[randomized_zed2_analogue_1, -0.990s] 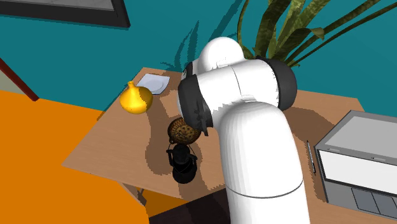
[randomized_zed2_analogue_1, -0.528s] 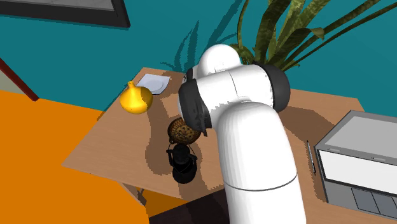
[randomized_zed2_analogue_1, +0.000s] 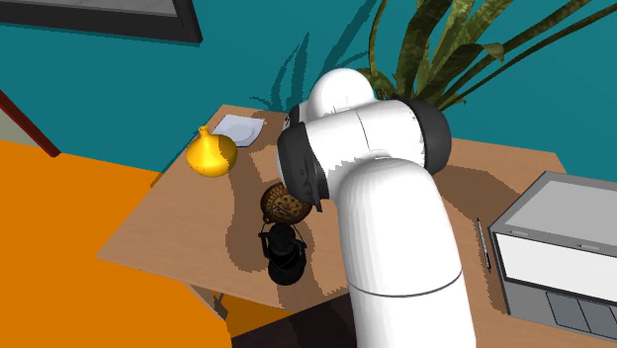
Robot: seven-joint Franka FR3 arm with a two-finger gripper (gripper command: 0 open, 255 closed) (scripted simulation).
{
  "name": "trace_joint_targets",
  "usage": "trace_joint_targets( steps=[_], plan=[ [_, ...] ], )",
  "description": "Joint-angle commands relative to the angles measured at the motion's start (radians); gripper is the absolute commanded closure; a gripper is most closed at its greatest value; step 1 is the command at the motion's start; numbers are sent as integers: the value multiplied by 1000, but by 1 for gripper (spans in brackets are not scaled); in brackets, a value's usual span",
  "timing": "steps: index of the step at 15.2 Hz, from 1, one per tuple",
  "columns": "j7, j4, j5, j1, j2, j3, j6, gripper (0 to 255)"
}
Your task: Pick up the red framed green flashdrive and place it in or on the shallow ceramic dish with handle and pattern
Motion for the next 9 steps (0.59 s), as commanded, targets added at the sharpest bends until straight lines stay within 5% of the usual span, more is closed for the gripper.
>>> trace_joint_targets(
  steps=[1,9],
  plan=[
    [0,-4,0,0,3,0,-5,255],
    [1,-5,-2,1,-6,-2,-13,255]
  ],
)
